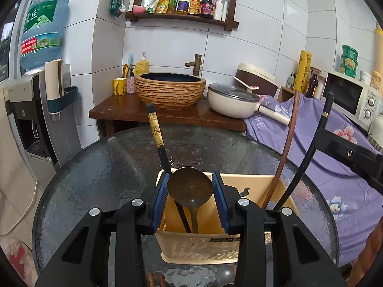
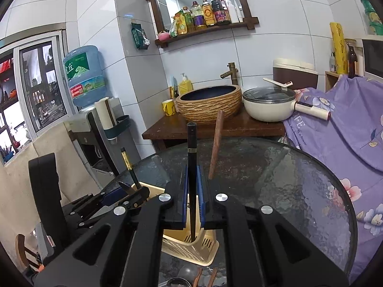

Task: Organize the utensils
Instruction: 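Lower the spoon and chopstick into the holder and open both grippers, then withdraw both open grippers from the holder, then move both open grippers down over the wooden chopsticks on the table, then close the left gripper on a wooden chopstick while the right grasps another, then lift both wooden chopsticks and carry them over the cream holder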

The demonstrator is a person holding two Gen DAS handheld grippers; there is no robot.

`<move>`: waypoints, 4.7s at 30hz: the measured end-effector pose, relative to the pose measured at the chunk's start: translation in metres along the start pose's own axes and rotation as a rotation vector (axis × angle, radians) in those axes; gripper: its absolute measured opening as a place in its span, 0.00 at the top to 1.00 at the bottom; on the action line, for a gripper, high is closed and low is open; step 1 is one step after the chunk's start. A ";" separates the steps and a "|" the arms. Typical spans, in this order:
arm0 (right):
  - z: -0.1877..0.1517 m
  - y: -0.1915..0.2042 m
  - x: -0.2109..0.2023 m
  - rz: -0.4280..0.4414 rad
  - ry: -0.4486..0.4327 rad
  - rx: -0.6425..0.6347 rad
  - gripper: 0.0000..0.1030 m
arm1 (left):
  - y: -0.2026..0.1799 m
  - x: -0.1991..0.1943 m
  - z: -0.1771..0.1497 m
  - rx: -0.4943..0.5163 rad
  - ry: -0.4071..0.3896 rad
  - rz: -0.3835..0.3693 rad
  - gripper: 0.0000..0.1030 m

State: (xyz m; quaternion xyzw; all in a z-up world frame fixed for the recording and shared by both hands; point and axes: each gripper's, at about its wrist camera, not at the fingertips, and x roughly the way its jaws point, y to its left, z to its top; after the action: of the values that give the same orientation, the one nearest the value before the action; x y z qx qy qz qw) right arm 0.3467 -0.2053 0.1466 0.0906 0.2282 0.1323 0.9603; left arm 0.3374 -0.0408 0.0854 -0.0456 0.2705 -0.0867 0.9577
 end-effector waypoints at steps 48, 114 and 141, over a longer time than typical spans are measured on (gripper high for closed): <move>-0.186 -0.015 -0.011 -0.115 0.389 -0.009 0.44 | 0.036 -0.052 -0.158 0.086 0.264 0.112 0.47; -0.152 -0.044 0.031 -0.040 0.372 0.122 0.93 | 0.034 -0.004 -0.120 0.033 0.315 0.054 0.93; -0.077 -0.014 -0.107 0.170 0.070 0.017 0.93 | 0.006 -0.143 -0.049 0.055 0.008 -0.166 0.94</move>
State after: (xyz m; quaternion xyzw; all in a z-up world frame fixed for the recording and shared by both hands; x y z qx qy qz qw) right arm 0.2213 -0.2413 0.1198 0.1132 0.2544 0.2147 0.9361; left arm 0.1931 -0.0095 0.1161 -0.0411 0.2670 -0.1736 0.9470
